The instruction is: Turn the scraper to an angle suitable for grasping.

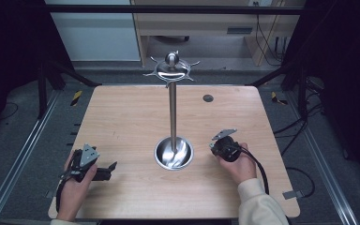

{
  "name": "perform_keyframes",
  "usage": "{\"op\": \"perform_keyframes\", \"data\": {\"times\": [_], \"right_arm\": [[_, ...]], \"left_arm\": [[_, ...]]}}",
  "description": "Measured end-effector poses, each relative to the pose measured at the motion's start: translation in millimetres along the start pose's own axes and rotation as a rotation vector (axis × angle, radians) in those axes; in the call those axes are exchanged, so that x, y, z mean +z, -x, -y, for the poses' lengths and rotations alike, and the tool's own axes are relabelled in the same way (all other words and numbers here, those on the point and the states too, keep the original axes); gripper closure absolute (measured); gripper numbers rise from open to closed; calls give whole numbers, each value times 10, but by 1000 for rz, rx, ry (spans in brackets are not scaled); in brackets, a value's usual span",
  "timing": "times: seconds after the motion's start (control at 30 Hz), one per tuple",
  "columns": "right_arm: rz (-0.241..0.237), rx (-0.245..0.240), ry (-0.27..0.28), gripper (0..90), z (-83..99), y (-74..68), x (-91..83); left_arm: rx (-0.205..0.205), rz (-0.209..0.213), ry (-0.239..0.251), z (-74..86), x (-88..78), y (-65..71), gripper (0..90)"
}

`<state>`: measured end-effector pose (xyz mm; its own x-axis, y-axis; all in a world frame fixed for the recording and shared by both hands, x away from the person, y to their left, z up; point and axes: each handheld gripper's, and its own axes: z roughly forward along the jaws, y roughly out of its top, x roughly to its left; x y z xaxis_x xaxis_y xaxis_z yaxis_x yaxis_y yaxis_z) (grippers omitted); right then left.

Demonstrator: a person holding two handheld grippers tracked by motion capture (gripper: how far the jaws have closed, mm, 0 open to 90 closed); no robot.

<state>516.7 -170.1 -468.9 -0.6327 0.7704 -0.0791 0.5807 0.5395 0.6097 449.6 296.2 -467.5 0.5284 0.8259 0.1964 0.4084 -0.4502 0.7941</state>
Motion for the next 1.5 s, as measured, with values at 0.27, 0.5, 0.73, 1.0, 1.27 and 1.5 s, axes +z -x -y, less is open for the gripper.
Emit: {"op": "perform_keyframes", "data": {"times": [0.27, 0.5, 0.73, 1.0, 1.27, 1.5], "right_arm": [[0, 16, -46, 900, 18, 16, 87], [-1, 32, -67, 900, 33, 53, 107], [10, 53, -77, 900, 49, 96, 105], [52, 97, -86, 900, 95, 213, 91], [80, 152, -71, 900, 146, 329, 57], [56, 167, -48, 862, 46, 337, -2]], "left_arm": [[5, 2, 0, -5, 9, 12, 27], [5, 3, -1, -5, 10, 11, 27], [5, 5, -3, -4, 14, 11, 27], [5, 5, -4, -3, 13, 10, 27], [10, 7, -11, -4, 22, 20, 27], [-4, -5, -13, 32, -37, 30, 27]]}}
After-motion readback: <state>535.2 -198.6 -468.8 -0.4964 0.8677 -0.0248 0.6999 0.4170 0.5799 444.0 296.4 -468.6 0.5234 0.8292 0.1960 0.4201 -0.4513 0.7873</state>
